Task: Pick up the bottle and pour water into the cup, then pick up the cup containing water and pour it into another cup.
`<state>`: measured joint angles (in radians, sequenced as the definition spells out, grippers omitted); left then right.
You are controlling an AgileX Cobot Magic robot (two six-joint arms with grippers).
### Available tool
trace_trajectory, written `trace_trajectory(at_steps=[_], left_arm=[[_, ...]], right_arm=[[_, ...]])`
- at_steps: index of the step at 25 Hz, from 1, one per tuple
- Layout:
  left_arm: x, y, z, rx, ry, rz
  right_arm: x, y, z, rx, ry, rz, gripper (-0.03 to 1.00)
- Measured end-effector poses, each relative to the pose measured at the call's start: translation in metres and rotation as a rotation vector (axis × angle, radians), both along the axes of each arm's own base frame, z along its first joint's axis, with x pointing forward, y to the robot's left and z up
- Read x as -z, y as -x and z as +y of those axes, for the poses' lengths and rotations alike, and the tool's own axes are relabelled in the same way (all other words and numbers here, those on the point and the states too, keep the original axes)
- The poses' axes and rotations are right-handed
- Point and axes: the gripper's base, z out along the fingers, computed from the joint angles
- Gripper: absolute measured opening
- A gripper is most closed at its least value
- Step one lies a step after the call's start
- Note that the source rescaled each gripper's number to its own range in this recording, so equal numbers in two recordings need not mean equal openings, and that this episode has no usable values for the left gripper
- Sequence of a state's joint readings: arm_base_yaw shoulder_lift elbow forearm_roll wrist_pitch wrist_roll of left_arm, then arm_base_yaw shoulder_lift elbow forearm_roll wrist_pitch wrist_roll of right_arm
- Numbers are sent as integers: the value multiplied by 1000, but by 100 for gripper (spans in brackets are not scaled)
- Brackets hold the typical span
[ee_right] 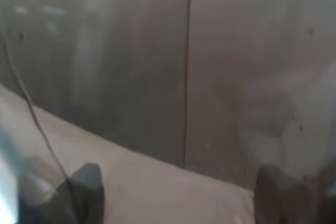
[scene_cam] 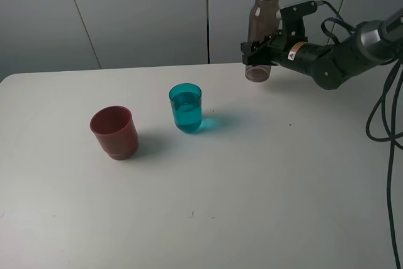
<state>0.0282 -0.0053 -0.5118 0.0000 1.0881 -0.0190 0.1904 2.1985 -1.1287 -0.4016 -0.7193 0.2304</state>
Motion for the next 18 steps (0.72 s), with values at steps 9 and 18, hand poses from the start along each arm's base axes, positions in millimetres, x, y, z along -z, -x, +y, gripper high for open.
trace_trajectory(at_steps=[9,18], left_arm=[[0,0,0,0,0,0],[0,0,0,0,0,0]], right_arm=[[21,0,0,6,2,23,1],[22,0,-1,-6,38,5,1]])
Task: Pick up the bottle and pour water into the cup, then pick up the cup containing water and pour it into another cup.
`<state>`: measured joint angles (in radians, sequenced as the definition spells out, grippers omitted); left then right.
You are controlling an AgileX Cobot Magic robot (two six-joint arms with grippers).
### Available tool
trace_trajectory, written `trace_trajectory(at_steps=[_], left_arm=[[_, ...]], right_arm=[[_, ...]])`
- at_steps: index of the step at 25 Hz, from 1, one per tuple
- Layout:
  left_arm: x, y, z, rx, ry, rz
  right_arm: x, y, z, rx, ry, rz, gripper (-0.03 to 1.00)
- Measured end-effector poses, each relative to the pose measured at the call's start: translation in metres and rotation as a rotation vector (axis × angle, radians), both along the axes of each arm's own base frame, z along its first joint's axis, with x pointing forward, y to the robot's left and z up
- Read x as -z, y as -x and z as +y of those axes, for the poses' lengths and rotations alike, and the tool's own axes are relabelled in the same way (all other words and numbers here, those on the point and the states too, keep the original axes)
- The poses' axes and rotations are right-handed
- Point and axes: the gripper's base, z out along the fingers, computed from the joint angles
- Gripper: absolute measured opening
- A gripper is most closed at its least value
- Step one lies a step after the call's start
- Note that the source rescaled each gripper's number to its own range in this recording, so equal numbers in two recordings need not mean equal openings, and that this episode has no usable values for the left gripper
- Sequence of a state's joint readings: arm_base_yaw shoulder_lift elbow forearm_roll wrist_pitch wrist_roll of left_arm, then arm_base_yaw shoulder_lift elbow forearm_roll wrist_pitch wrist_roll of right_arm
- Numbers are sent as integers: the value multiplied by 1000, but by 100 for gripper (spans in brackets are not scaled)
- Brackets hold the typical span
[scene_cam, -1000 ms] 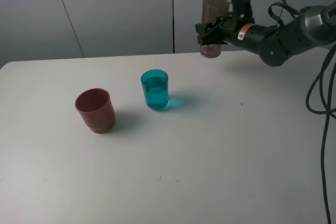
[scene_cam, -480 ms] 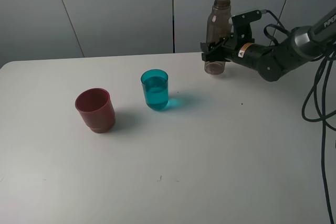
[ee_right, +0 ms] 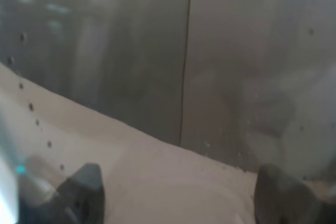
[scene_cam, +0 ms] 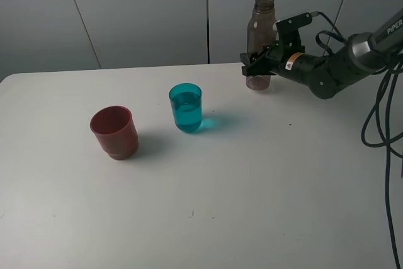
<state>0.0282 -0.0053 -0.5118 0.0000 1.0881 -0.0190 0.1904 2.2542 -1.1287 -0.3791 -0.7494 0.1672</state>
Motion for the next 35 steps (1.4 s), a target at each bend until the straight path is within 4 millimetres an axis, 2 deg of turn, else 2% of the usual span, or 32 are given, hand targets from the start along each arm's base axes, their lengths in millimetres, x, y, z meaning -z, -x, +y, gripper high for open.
trace_trajectory(at_steps=[6,7,8,10,12,13,14,16,22,35], left_arm=[[0,0,0,0,0,0],[0,0,0,0,0,0],[0,0,0,0,0,0],[0,0,0,0,0,0],[0,0,0,0,0,0],[0,0,0,0,0,0],[0,0,0,0,0,0],[0,0,0,0,0,0],[0,0,0,-1,2,0],[0,0,0,-1,2,0]], right_arm=[[2,0,0,0,1,5,3],[2,0,0,0,1,5,9],[2,0,0,0,-2,4,21],[2,0,0,4,-10,9,53],[2,0,0,7,-21,14,79],[2,0,0,8,-28,18,89],[2,0,0,12,-38,23,95],[2,0,1,19,-70,40,99],[-3,11,-2,34,-68,106,99],[-25,82,-23,94,56,316,99]])
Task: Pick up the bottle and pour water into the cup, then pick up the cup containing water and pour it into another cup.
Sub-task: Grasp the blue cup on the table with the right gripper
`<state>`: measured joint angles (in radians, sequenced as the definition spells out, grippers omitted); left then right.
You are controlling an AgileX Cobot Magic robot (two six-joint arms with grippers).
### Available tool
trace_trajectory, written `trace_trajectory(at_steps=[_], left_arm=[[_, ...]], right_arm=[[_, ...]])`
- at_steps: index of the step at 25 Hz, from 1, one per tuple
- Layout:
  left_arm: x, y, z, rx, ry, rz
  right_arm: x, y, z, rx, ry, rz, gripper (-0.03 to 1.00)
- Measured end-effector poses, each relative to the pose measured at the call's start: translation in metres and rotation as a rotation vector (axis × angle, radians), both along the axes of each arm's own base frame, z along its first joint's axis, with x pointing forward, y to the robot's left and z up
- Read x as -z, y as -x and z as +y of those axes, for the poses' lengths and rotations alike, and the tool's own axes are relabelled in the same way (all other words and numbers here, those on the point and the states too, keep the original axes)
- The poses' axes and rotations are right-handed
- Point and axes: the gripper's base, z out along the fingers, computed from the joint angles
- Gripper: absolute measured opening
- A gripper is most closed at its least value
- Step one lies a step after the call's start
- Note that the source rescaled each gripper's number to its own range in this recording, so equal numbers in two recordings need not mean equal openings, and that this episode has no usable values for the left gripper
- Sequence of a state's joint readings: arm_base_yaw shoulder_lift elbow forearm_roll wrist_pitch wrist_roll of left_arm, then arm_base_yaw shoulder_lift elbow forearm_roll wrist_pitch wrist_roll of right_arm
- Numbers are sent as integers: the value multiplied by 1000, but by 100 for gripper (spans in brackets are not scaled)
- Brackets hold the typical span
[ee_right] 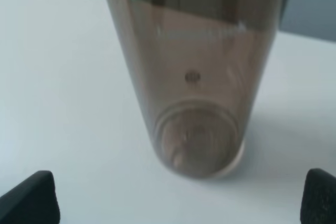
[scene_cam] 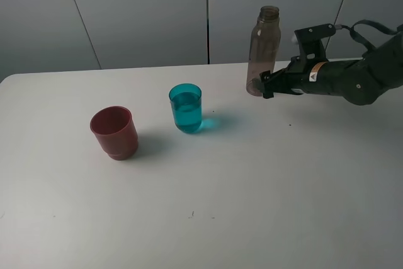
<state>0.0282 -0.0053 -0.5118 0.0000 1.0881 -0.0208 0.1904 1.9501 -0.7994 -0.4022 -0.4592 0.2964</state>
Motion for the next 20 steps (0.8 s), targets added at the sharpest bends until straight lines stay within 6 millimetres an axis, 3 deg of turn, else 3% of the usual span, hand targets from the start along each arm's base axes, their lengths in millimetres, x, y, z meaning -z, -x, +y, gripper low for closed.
trace_trajectory(at_steps=[6,10,13,20], left_arm=[[0,0,0,0,0,0],[0,0,0,0,0,0],[0,0,0,0,0,0],[0,0,0,0,0,0]], right_arm=[[4,37,-3,-122,87,56,99],[8,55,8,-335,77,-13,99],[9,59,19,-461,10,-86,99],[37,64,23,-502,-15,-29,99]])
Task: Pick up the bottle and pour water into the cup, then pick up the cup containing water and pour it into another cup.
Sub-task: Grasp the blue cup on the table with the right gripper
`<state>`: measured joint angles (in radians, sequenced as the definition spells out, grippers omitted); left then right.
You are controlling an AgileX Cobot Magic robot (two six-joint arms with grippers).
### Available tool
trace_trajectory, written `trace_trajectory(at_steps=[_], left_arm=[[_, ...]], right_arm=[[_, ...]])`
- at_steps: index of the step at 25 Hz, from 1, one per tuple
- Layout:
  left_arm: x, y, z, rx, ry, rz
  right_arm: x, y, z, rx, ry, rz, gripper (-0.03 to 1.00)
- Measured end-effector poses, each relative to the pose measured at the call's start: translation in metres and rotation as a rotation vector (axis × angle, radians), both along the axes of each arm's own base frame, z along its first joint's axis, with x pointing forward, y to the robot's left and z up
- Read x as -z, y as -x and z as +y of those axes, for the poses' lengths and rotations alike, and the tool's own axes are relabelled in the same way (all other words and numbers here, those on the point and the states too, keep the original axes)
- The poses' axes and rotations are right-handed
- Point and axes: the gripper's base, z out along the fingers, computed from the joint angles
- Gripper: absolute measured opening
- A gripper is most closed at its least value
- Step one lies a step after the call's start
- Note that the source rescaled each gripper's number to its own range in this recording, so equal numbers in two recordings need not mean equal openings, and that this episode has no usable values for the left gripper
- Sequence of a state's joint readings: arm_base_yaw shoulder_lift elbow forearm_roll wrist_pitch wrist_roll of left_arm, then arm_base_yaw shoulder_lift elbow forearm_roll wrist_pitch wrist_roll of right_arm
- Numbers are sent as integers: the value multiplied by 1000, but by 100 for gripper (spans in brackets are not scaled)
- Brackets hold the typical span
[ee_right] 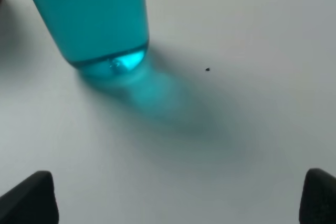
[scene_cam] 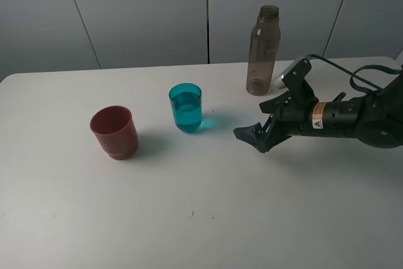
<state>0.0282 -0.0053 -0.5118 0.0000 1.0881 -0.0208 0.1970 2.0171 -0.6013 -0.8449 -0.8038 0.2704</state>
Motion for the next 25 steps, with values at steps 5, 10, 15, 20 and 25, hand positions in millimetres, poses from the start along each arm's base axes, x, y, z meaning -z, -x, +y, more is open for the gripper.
trace_trajectory(at_steps=[5,10,15,20,25], left_arm=[[0,0,0,0,0,0],[0,0,0,0,0,0],[0,0,0,0,0,0],[0,0,0,0,0,0],[0,0,0,0,0,0]], right_arm=[[9,-11,16,-48,2,-18,99],[15,-26,38,-54,-18,-42,99],[20,-36,61,-66,-39,-62,99],[21,-43,71,-47,-38,-78,99],[24,-48,76,-45,-28,-90,99]])
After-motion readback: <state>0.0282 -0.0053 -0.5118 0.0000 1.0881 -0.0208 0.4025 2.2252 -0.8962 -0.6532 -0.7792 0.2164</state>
